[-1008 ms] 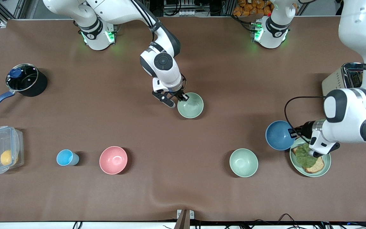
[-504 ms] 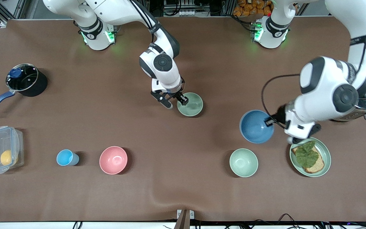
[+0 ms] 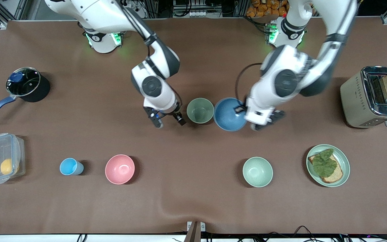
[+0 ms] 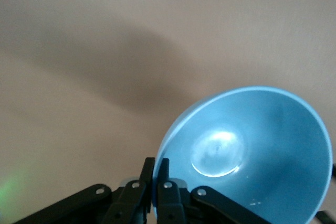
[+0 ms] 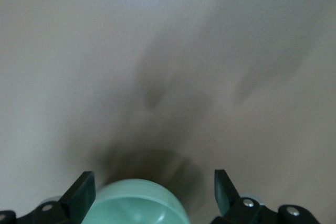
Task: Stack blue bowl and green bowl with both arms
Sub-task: 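Lift the blue bowl with the left gripper and carry it toward the green bowl, then lower the blue bowl into the green bowl with the left gripper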
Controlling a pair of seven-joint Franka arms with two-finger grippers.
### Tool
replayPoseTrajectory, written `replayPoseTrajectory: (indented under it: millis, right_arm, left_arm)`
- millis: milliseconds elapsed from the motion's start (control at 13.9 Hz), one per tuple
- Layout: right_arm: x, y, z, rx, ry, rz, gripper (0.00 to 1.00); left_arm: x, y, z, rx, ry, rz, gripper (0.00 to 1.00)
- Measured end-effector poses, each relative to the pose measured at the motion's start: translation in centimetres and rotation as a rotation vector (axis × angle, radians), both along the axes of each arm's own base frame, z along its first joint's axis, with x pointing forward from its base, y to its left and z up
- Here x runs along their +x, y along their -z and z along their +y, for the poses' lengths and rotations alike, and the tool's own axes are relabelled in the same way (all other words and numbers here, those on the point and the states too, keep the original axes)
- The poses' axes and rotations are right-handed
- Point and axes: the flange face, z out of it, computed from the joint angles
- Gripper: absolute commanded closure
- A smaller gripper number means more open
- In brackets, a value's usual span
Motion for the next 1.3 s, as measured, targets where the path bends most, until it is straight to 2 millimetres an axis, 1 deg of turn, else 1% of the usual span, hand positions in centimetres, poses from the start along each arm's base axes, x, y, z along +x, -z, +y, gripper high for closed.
replayPoseTrajectory:
  millis: [72,144,288,432,576,792,936,1008,1153,1297]
  right_arm:
    - [0.9,-0.1,-1.1,0.035,0.061,0.027,0.0]
    - [1.7,-0.1,-2.1,0.073,0.11,0.053,0.0]
    - [2.7,0.4,-3.6,0.147,0.145,0.092,0.0]
    - [3.5,1.7,-5.1,0.205,0.188,0.131,0.0]
    - [4.0,2.9,-6.0,0.237,0.232,0.162,0.0]
    - [4.0,4.8,-5.7,0.271,0.297,0.166,0.0]
    - [3.8,6.3,-5.3,0.291,0.343,0.168,0.0]
    - [3.7,6.7,-5.1,0.301,0.36,0.173,0.0]
    - [3.5,7.2,-4.9,0.311,0.364,0.17,0.0]
    - [3.1,7.5,-3.9,0.321,0.374,0.148,0.0]
  left_arm:
    - [-0.9,0.7,-1.5,0.026,0.009,-0.006,1.0]
    - [-1.5,1.4,-2.5,0.04,0.013,-0.008,1.0]
    - [-1.8,2.6,-3.4,0.039,0.024,-0.005,1.0]
    - [-2.1,4.2,-4.7,0.024,0.021,-0.014,1.0]
    - [-3.0,6.3,-6.6,0.019,0.019,-0.006,1.0]
    - [-4.4,9.3,-9.0,0.015,0.013,0.007,1.0]
    - [-5.5,11.0,-10.4,0.013,0.003,0.012,1.0]
    - [-5.8,11.5,-10.9,0.012,0.001,0.013,1.0]
    - [-5.7,11.8,-11.2,0.004,-0.002,0.008,1.0]
    - [-5.3,12.1,-11.2,-0.007,-0.01,-0.003,1.0]
